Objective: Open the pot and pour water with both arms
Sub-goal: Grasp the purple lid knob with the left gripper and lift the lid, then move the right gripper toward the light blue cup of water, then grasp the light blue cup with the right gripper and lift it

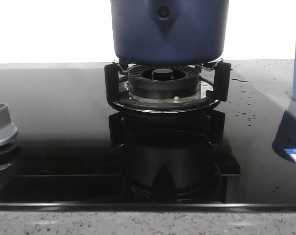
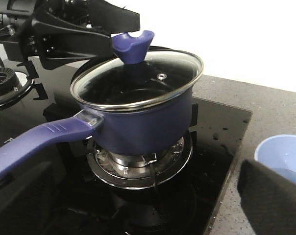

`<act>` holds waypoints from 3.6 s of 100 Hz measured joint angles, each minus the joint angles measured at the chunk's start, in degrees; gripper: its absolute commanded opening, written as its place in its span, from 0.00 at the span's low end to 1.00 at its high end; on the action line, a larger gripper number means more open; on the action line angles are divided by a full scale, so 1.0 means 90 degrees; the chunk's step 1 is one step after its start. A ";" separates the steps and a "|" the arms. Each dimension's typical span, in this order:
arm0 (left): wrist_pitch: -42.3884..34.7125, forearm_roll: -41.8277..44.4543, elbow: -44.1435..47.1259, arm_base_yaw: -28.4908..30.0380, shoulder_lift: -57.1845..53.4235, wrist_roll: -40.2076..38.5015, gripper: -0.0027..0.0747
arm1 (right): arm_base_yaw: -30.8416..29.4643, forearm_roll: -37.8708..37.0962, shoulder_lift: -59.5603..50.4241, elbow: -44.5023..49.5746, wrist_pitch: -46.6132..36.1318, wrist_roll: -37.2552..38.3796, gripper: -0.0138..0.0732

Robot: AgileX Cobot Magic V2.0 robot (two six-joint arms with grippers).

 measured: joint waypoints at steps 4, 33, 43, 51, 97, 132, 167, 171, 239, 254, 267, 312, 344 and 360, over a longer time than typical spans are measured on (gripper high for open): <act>-0.0061 -0.0060 -0.0012 -0.0017 0.0034 -0.0029 0.76 | 0.0000 0.0000 0.0000 0.0000 0.0000 0.0000 0.91; -0.0381 -0.0137 -0.0013 -0.0070 0.0403 -0.0136 0.76 | 0.0000 0.0068 0.0000 0.0000 0.0000 -0.0004 0.91; -0.0366 -0.0183 -0.0013 -0.0095 0.0435 -0.0140 0.75 | 0.0000 0.0068 0.0000 0.0000 0.0000 -0.0004 0.91; -0.0321 -0.0194 -0.0013 -0.0107 0.0446 -0.0140 0.71 | 0.0000 0.0078 0.0000 0.0000 0.0000 -0.0004 0.91; 0.0483 -0.0054 -0.0130 -0.0051 0.0486 -0.0155 0.32 | 0.0000 0.0082 0.0000 -0.0010 -0.0401 -0.0004 0.91; 0.0603 0.0084 -0.0473 0.0354 -0.0434 -0.0303 0.32 | 0.0000 -0.0882 0.0000 -0.0039 -0.2038 -0.0015 0.91; 0.0590 0.0564 -0.0479 0.0996 -0.1328 -0.1030 0.32 | -0.0024 -0.1374 0.0000 0.1057 -0.2784 -0.0015 0.91; 0.0590 0.0595 -0.0479 0.1028 -0.1425 -0.1061 0.32 | -0.0028 -0.1346 0.0000 0.1320 -0.2949 -0.0015 0.91; 0.0616 0.0720 -0.0479 0.1038 -0.1684 -0.1083 0.32 | -0.0039 -0.0574 0.0014 0.2313 -0.4057 -0.0015 0.78; 0.0616 0.0720 -0.0479 0.1038 -0.1684 -0.1087 0.32 | -0.0039 -0.0574 0.0099 0.2313 -0.4030 -0.0015 0.89; 0.0616 0.0720 -0.0479 0.1038 -0.1684 -0.1102 0.32 | -0.0039 -0.0574 0.0267 0.2313 -0.4018 -0.0029 0.89; 0.0616 0.0720 -0.0479 0.1038 -0.1684 -0.1148 0.32 | 0.0441 -0.0519 0.1426 0.2313 -0.5047 -0.0029 0.89; 0.0616 0.0724 -0.0479 0.1038 -0.1684 -0.1148 0.32 | 0.0980 -0.0451 0.2191 0.2313 -0.5962 0.0080 0.89; 0.0616 0.0724 -0.0479 0.1038 -0.1684 -0.1148 0.32 | 0.1123 -0.0431 0.2519 0.2313 -0.6481 0.0331 0.89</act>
